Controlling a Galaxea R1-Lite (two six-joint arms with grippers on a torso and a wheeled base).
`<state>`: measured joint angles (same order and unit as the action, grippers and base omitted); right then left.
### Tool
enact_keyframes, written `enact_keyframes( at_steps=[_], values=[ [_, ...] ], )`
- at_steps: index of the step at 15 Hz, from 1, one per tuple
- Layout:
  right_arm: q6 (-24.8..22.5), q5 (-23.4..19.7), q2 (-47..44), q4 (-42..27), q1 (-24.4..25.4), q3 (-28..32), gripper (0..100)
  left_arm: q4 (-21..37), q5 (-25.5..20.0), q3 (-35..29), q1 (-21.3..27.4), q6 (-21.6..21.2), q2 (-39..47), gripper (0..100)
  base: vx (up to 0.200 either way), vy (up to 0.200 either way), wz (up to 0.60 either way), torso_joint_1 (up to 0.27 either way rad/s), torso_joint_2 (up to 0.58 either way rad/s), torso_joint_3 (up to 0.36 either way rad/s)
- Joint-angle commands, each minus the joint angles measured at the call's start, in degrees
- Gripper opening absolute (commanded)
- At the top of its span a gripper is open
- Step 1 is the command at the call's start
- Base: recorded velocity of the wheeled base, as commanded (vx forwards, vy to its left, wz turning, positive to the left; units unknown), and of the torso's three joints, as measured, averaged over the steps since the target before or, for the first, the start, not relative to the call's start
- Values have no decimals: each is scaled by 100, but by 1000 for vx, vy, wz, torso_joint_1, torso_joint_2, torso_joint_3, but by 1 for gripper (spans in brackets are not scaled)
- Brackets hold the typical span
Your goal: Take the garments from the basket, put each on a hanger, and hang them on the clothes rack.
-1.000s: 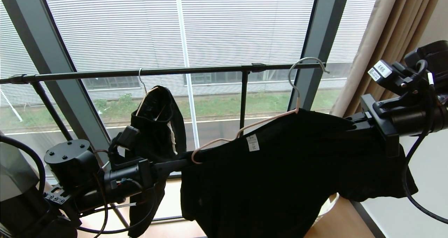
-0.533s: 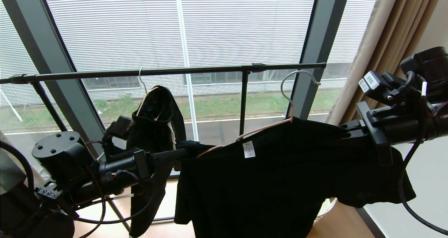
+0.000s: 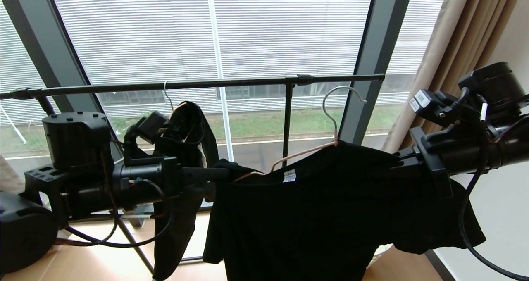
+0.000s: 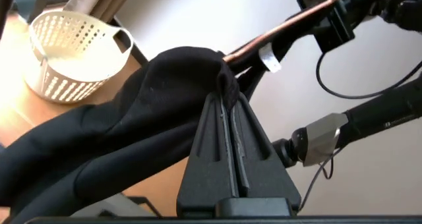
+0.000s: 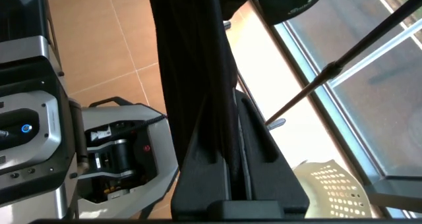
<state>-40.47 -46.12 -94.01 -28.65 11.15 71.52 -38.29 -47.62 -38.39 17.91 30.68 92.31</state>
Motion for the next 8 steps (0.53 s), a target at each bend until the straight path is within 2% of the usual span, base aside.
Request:
enact_keyframes(
  at_steps=[1, 2, 5, 8],
  values=[
    [48, -3, -82, 0, 80, -24, 0, 1333, 51, -986, 134, -546, -705, 0, 0, 0, 0, 0, 0, 0],
    [75, -3, -82, 0, 141, -112, 0, 2133, 253, -1382, 248, -845, -758, 0, 0, 0, 0, 0, 0, 0],
    [110, -20, -47, 8, 150, -323, 0, 3302, 938, -1883, 565, -1416, -714, 0, 0, 0, 0, 0, 0, 0],
    [127, -99, -20, 413, 71, -666, 0, 3609, 1334, -2067, 793, -1627, -573, 0, 0, 0, 0, 0, 0, 0]
  ],
)
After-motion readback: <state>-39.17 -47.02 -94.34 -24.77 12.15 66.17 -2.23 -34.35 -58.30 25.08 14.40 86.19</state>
